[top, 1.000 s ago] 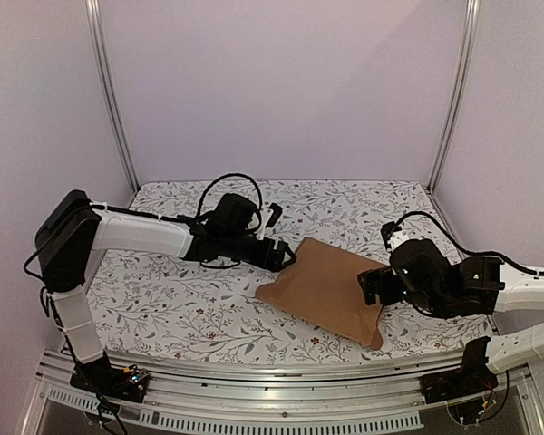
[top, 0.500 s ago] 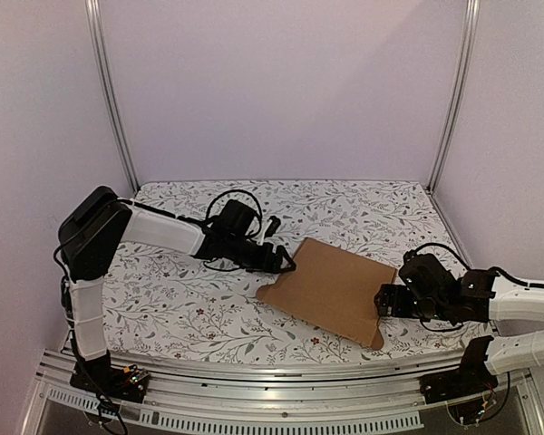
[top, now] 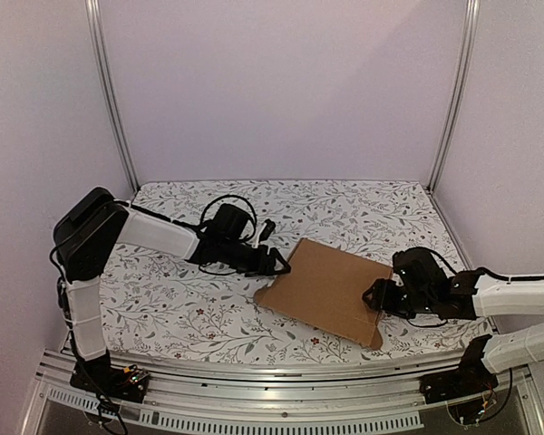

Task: Fold the paper box

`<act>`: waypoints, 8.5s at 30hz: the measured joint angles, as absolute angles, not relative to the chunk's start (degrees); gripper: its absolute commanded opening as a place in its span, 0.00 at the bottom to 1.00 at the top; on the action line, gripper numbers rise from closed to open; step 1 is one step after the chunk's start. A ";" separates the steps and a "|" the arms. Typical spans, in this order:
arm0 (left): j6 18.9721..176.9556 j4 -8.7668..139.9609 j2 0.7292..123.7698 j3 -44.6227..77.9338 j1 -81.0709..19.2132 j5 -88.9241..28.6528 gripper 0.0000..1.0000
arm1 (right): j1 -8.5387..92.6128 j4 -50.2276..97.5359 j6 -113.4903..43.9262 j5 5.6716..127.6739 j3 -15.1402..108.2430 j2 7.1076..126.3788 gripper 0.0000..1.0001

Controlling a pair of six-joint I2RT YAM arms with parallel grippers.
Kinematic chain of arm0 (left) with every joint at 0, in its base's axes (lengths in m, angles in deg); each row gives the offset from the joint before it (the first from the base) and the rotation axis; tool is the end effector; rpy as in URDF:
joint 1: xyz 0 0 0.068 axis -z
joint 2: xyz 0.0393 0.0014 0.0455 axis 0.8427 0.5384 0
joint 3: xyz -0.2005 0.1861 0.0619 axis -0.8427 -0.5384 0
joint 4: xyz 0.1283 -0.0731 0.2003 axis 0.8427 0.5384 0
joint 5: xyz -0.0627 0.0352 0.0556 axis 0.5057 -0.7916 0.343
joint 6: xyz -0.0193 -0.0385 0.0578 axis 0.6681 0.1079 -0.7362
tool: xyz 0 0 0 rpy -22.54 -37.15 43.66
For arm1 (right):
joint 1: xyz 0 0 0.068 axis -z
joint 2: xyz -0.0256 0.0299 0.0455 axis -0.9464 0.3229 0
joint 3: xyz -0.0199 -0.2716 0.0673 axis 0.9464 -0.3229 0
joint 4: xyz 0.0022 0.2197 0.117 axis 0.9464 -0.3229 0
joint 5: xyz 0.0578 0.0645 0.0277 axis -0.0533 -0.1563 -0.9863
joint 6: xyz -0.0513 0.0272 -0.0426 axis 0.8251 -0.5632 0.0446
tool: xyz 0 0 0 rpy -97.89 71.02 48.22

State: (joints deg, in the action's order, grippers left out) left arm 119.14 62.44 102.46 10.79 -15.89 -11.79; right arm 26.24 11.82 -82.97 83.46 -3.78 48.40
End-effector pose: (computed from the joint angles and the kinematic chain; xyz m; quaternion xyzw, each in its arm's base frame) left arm 0.3007 -0.3021 0.1337 0.1581 0.8865 -0.3982 0.1748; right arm 0.1493 0.1355 0.1606 0.1095 0.9303 0.2138 0.2774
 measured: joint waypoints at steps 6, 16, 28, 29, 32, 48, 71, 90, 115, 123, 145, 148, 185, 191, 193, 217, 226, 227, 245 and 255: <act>120.64 59.97 97.47 3.53 -16.37 -12.55 0.61 | 26.54 19.47 -82.10 79.94 -1.95 55.75 0.48; 123.36 59.49 83.22 -12.12 -17.27 -18.78 0.57 | 27.00 24.81 -74.95 71.31 8.89 70.89 0.42; 123.70 63.03 74.50 -17.17 -17.09 -22.71 0.56 | 27.29 21.40 -69.46 69.08 14.12 74.17 0.51; 123.68 63.23 74.11 -17.17 -17.09 -22.91 0.56 | 27.55 21.11 -69.29 69.06 14.20 74.13 0.52; 123.44 64.24 73.04 -17.17 -17.09 -23.81 0.57 | 28.95 19.78 -68.52 68.99 14.45 73.43 0.51; 122.63 66.62 71.53 -17.14 -17.09 -26.10 0.66 | 32.12 18.73 -66.42 67.16 17.42 75.86 0.37; 123.64 63.97 64.18 -22.91 -21.46 -24.03 1.00 | 33.23 27.17 -67.52 65.23 13.02 75.02 0.00; 136.56 47.80 74.70 -26.21 -21.99 -12.57 1.00 | 34.08 35.87 -70.07 65.30 6.27 72.71 0.00; 150.55 24.72 88.53 -26.41 -21.81 -4.35 0.93 | 35.35 43.04 -71.47 65.36 0.72 71.20 0.00; 154.61 17.77 89.34 -26.39 -21.81 -2.98 0.73 | 35.61 43.49 -71.50 65.58 0.13 70.85 0.00; 158.85 17.55 86.89 -26.21 -22.71 4.10 0.34 | 35.79 26.27 -64.06 65.76 -0.75 55.11 0.37; 158.15 20.13 83.33 -25.80 -23.80 6.55 0.29 | 35.99 21.31 -60.00 65.23 0.13 48.03 0.49; 155.05 28.52 64.29 -23.39 -27.50 32.91 0.10 | -15.29 -2.01 25.18 105.95 15.91 29.21 0.99; 153.93 29.75 63.97 -23.39 -27.50 33.17 0.10 | -21.06 7.76 41.05 116.40 9.07 29.43 0.99; 153.63 29.99 63.97 -23.39 -27.47 33.22 0.10 | -22.46 12.72 45.68 118.58 6.34 29.98 0.99; 144.95 38.05 63.29 -20.88 -26.60 34.70 0.12 | -26.07 35.98 63.47 124.25 -1.05 38.15 0.70; 144.88 39.65 63.24 -20.73 -26.69 34.73 0.40 | -26.42 35.47 62.53 125.23 -0.96 38.61 0.57; 144.91 39.87 63.24 -20.68 -26.69 34.70 0.45 | -26.44 35.36 62.12 125.23 -0.92 38.61 0.56; 122.92 80.74 53.82 -6.70 -29.18 13.04 0.99 | -26.35 13.64 26.75 124.66 9.20 37.06 0.52; 114.70 94.90 43.05 -4.23 -30.14 -6.89 1.00 | -16.95 6.29 2.75 112.12 9.20 36.95 0.51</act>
State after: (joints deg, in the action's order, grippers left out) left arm 114.70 94.90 43.05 -4.23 -30.14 -6.89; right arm -16.95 6.29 2.75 112.12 9.20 36.95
